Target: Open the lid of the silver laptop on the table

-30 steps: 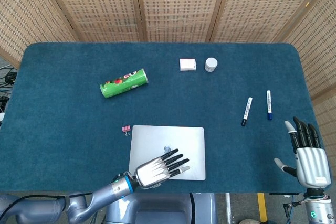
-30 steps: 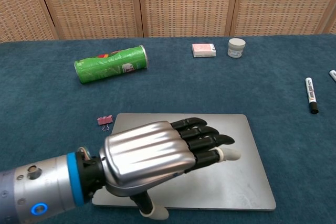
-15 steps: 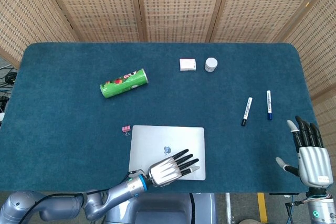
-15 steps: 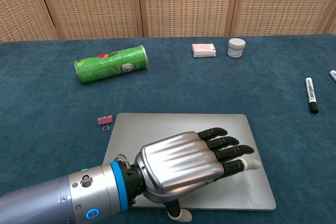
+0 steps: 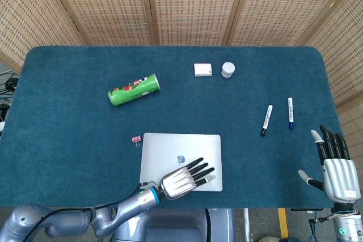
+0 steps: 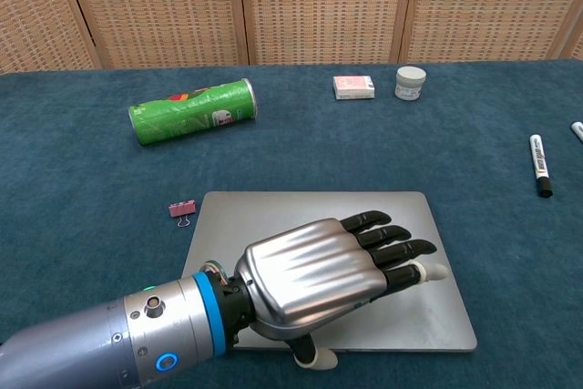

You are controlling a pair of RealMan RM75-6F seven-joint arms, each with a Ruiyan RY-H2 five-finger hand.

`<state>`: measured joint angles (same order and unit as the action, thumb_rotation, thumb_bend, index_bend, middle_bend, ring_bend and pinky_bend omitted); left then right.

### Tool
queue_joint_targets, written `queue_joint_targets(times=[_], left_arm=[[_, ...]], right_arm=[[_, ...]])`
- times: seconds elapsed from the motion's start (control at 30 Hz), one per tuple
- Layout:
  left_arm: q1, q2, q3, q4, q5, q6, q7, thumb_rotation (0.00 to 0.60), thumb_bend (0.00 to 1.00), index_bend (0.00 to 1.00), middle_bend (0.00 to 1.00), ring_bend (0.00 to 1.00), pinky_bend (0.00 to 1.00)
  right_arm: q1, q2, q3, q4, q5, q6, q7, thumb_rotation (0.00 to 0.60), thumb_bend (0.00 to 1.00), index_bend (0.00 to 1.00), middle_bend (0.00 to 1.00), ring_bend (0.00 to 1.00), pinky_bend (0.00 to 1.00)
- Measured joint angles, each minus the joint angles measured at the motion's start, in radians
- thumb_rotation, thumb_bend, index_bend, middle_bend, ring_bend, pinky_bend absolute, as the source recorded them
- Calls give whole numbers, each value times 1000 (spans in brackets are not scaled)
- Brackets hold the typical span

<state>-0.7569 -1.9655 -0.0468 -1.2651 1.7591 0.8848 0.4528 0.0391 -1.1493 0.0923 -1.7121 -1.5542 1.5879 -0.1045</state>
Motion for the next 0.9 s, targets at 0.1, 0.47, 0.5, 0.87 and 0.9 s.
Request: queue_joint_targets(times=[0.1, 0.47, 0.5, 0.87, 0.9], left_arm=[[-3, 4, 3, -2, -5, 7, 8, 600, 250, 0, 0, 0, 0], [-13, 7, 7, -2, -28, 27, 36, 600, 335, 0, 0, 0, 0], [-14, 7, 6, 0, -28, 29, 39, 600, 356, 0, 0, 0, 0], [-30, 12, -51, 8, -34, 83, 150, 600, 418, 0, 0, 0, 0], [-33, 17, -58, 3, -38, 85, 154, 600, 419, 0, 0, 0, 0]], right_arm=[[0, 0, -1, 0, -1, 0, 0, 600, 0, 0, 0, 0, 0], [0, 1, -1, -1, -1, 1, 3, 600, 0, 0, 0, 0, 0], [0, 1, -1, -1, 0, 1, 3, 600, 0, 0, 0, 0, 0], [2, 0, -7, 0, -5, -6, 3, 600, 0, 0, 0, 0, 0], [3, 0, -8, 0, -6, -10, 2, 600, 0, 0, 0, 0, 0]])
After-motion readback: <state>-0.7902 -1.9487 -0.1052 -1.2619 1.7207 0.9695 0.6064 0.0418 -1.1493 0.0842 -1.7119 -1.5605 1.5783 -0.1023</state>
